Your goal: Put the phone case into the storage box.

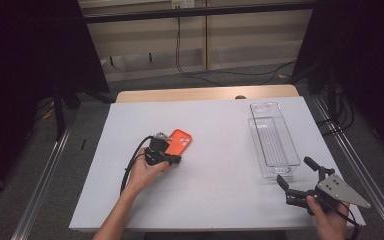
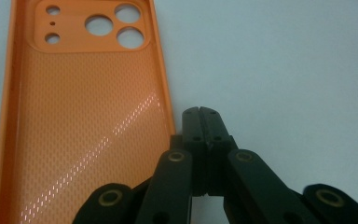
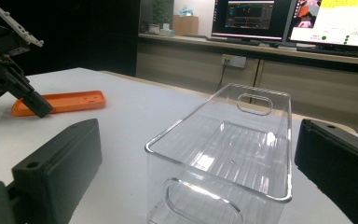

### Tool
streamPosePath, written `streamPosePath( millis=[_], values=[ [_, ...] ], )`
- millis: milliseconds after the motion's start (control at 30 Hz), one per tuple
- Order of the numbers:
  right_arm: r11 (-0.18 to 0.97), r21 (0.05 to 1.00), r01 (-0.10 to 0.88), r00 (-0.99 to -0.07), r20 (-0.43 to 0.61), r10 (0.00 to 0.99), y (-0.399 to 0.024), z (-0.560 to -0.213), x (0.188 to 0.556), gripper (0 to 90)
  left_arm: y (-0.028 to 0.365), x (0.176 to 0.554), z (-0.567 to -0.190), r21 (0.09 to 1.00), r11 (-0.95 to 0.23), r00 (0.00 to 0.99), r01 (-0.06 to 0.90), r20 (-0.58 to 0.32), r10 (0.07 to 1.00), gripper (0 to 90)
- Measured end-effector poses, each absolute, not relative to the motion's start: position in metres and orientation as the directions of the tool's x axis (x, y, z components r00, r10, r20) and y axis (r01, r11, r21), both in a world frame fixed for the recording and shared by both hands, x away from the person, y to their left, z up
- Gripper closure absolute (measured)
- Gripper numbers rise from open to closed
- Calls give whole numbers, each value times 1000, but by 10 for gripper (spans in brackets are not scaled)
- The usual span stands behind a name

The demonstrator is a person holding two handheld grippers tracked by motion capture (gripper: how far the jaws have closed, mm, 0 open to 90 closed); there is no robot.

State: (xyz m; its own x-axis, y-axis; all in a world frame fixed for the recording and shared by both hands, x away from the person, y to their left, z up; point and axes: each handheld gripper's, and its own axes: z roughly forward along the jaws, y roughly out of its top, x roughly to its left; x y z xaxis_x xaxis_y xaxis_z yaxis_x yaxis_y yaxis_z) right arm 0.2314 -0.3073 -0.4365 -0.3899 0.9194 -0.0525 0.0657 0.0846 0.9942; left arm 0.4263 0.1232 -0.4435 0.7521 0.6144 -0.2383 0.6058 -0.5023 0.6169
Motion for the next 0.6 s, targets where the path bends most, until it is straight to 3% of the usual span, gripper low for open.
streamPosePath(
  millis=[400,500,600],
  values=[
    [88,994,65,-386,-56,921,-308,-436,231,3,133,425,-426,740,-393,766,546,-250,592,827],
    [88,994,66,-388,-56,920,-308,-436,232,3,137,423,-420,767,-359,759,532,-243,604,747],
    [88,994,65,-387,-56,920,-308,-436,232,4,138,423,-417,773,-347,738,531,-222,637,539]
  ],
)
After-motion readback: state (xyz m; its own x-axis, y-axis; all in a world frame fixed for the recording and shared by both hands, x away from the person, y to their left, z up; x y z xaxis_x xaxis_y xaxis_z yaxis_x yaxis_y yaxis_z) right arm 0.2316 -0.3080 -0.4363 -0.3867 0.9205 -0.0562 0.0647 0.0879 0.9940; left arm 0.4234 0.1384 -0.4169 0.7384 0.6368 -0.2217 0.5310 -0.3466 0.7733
